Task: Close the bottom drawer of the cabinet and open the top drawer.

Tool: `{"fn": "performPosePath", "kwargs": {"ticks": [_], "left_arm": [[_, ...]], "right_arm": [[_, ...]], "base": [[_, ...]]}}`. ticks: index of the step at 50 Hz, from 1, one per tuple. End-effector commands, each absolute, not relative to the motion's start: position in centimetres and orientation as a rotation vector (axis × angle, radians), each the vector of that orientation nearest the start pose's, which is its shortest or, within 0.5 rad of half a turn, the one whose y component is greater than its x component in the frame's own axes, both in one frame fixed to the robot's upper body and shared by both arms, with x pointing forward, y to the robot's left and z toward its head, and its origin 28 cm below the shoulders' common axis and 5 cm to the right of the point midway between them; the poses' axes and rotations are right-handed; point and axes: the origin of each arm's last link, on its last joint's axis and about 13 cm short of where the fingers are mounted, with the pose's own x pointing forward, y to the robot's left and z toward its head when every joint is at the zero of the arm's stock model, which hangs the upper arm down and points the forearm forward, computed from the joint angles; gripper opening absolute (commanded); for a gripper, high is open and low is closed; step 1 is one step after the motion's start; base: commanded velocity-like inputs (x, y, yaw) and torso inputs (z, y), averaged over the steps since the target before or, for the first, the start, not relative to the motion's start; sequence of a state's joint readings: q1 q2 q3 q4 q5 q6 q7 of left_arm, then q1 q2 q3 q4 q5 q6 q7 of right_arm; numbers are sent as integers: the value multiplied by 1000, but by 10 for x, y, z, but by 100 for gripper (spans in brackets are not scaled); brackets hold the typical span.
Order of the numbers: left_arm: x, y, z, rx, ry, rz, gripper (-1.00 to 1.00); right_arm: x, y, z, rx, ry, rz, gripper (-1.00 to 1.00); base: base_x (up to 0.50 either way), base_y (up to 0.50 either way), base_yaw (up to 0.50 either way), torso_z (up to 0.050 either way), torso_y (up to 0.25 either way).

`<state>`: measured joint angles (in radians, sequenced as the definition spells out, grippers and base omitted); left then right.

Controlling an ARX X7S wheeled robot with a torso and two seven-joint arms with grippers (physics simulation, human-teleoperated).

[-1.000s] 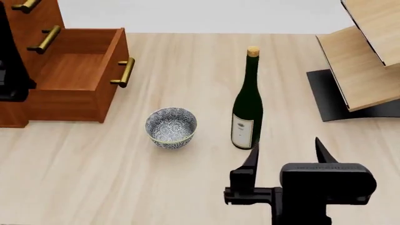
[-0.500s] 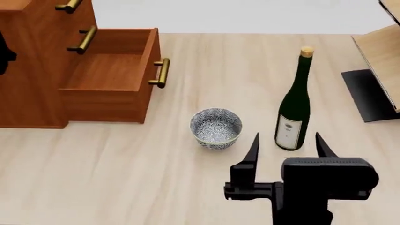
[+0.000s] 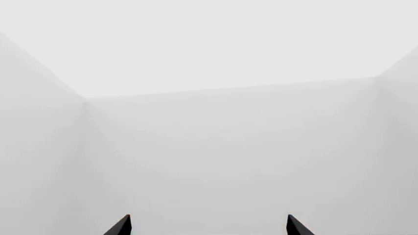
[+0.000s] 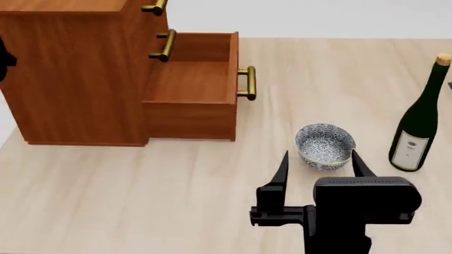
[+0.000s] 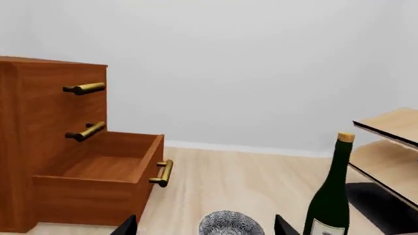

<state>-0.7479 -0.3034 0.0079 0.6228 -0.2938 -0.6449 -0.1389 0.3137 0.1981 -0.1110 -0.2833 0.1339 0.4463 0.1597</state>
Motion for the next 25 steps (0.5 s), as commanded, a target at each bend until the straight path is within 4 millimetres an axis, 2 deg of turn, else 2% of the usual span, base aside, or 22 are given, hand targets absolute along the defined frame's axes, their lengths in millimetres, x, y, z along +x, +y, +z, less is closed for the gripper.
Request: {"fn": "performPosePath", "kwargs": {"ticks": [1,10,17,25], "left_arm": [[260,242,280,81,-701,-7,100],[259,242,282,86,-706,-5,100],[258,242,282,95,-712,-9,100],[257,241,284,91,-717,-15,100]], "right_arm": [[266,-114,116,-92,-133,-27,100],[266,-114,116,-96,-145,-35,100],[265,-116,119,-77,-149,-50,100],[265,-116,119,-69,-151,-47,100]], "base": [[0,500,0,0,0],[0,500,0,0,0],[0,-7,0,0,0],[427,0,0,0,0]]}}
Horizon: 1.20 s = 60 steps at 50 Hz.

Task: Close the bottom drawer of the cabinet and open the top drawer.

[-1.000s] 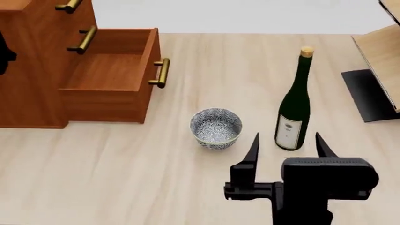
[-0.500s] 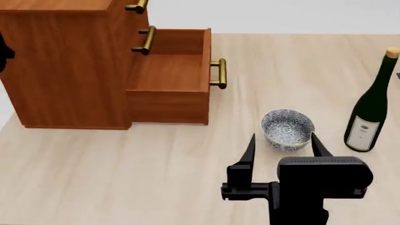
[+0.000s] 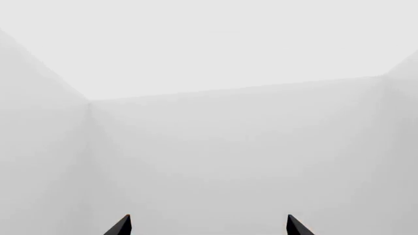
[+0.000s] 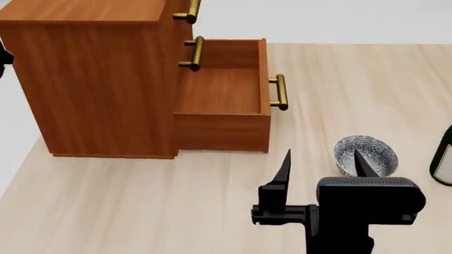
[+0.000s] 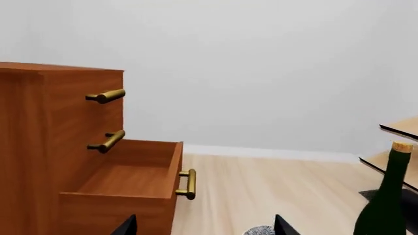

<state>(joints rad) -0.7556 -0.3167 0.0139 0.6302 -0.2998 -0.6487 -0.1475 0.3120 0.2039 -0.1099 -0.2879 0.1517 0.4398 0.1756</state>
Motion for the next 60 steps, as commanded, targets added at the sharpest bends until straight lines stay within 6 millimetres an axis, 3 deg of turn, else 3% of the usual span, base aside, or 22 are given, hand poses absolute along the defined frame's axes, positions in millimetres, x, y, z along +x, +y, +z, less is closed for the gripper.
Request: {"fn": "performPosePath", "kwargs": {"ticks": [1,43,60], "left_arm": [[257,241,284,92,-717,-16,100],[255,240,290,88,-740,-26,100],[253,241,290,81,-734,-18,100]], "right_arm": [[265,-116,119,-72,-149,-48,100],[263,-116,120,-72,-157,-46,100],[262,-114,120,-72,-156,-39,100]], "base": [[492,0,0,0,0],[489,0,0,0,0],[0,0,0,0,-7]]}}
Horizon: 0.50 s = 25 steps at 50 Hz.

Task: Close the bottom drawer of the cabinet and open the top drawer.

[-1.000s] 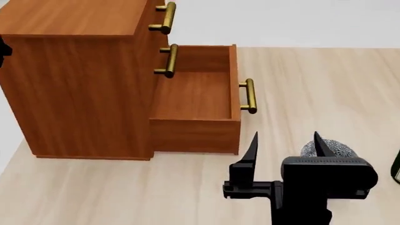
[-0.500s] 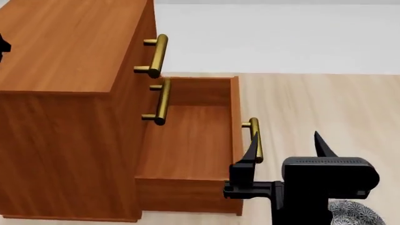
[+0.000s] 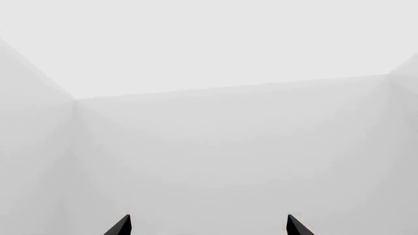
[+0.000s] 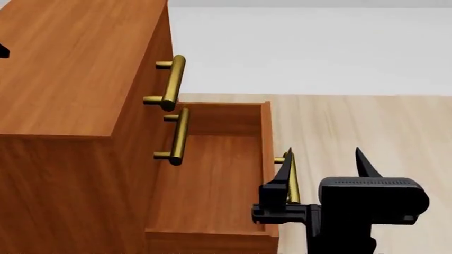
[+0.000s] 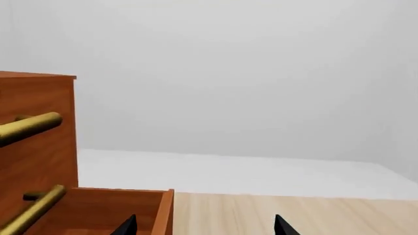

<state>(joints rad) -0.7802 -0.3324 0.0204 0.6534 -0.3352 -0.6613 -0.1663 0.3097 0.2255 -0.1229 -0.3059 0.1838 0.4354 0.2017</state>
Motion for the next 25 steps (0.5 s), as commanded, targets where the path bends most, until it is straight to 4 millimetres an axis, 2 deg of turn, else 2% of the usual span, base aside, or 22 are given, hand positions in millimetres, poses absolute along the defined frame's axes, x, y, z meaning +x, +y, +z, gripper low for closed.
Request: {"fn": "performPosePath", "kwargs": {"ticks": [1,25], "left_arm": [[253,241,290,82,-732,-19,100],[252,240,292,85,-730,-20,100]], "right_arm": [[262,-114,120,-71,-155,-38,100],[262,-115,120,-70,-156,-35,100]], "base": [[0,0,0,0,-168],[0,0,0,0,-198]]}}
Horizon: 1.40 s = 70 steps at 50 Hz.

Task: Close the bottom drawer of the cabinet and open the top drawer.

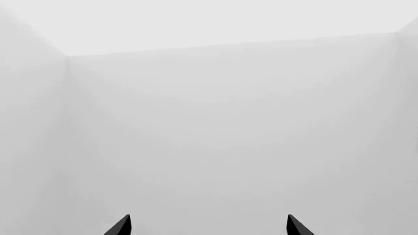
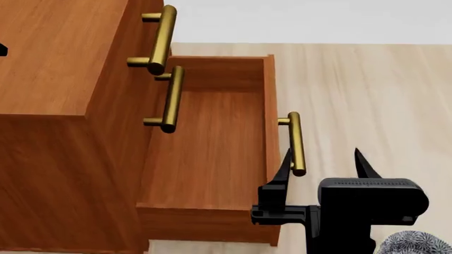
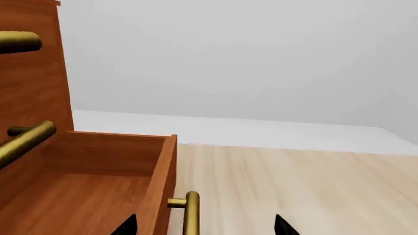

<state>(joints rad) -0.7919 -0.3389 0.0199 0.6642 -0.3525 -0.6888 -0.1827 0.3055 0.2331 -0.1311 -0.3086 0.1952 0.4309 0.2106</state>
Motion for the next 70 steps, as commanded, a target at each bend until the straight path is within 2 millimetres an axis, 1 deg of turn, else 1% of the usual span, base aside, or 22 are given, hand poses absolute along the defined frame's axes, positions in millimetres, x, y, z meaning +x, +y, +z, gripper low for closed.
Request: {"fn": "performPosePath", "kwargs": {"ticks": [1,6,14,19,23,31,37,51,64,70], "left_arm": [[252,240,292,83,-730,-20,100],[252,240,293,71,-730,-23,100],[252,241,293,77,-731,-20,100],[252,241,292,80,-732,-19,100],[251,241,292,81,-733,-16,100],[251,241,292,84,-733,-17,100],[251,241,292,86,-733,-17,100],[252,242,291,86,-731,-12,100],[252,244,290,85,-730,-7,100],[251,244,290,83,-731,-4,100]], "right_arm": [[262,-115,120,-69,-156,-36,100],[263,-115,120,-72,-156,-41,100],[269,-124,126,-106,-128,-180,100],[274,-130,125,-152,-81,-279,100],[280,-135,122,-187,-39,-325,100],[290,-139,118,-227,-5,-347,100],[297,-143,114,-281,37,-401,100],[309,-144,107,-323,65,-391,100],[324,-140,96,-386,119,-367,100],[329,-138,91,-409,142,-360,100]], "base": [[0,0,0,0,-195],[0,0,1,0,-119],[0,0,0,0,0],[0,0,0,0,0],[0,0,0,0,0],[0,0,0,0,0],[0,0,0,0,0],[0,0,0,0,0],[0,0,0,0,0],[0,0,0,0,0]]}}
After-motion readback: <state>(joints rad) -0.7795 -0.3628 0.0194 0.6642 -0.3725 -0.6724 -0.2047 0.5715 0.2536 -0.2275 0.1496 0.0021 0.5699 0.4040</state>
